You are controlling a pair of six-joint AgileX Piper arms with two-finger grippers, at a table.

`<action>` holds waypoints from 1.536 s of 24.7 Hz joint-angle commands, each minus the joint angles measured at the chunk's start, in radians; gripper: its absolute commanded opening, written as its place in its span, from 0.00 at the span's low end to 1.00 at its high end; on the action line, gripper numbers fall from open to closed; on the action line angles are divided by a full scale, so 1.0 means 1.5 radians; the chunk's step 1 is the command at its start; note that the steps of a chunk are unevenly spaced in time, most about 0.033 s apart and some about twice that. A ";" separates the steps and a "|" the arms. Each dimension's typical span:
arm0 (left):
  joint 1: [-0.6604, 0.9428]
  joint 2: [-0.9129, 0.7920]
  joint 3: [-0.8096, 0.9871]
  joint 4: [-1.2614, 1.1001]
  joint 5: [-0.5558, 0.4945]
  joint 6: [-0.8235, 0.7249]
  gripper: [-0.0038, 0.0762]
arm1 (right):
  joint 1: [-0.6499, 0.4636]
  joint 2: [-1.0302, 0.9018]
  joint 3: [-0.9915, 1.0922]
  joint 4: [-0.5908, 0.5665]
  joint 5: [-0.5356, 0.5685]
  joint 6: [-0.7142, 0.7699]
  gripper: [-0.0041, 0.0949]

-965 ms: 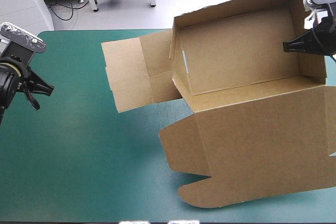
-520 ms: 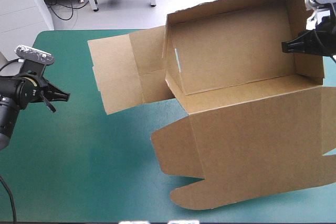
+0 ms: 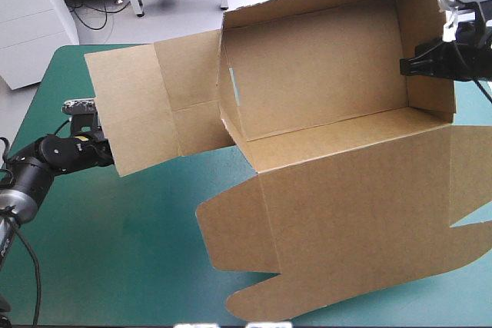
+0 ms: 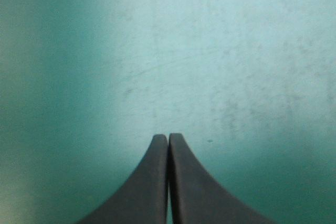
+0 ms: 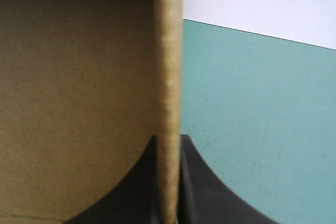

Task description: Fold the box

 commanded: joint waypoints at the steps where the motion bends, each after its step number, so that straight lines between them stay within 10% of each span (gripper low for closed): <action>1: 0.000 -0.018 -0.018 -0.212 -0.014 0.131 0.01 | -0.004 -0.019 -0.016 0.046 0.000 -0.008 0.02; 6: 0.000 -0.018 -0.019 -0.672 0.181 0.489 0.01 | -0.004 -0.019 -0.016 0.067 0.000 -0.020 0.02; 15: 0.000 -0.018 -0.079 -0.805 0.482 0.597 0.01 | -0.004 0.002 -0.016 0.072 0.000 -0.028 0.02; 38: 0.000 -0.017 -0.212 -0.673 0.480 0.348 0.03 | 0.083 0.029 -0.016 0.058 -0.177 -0.022 0.02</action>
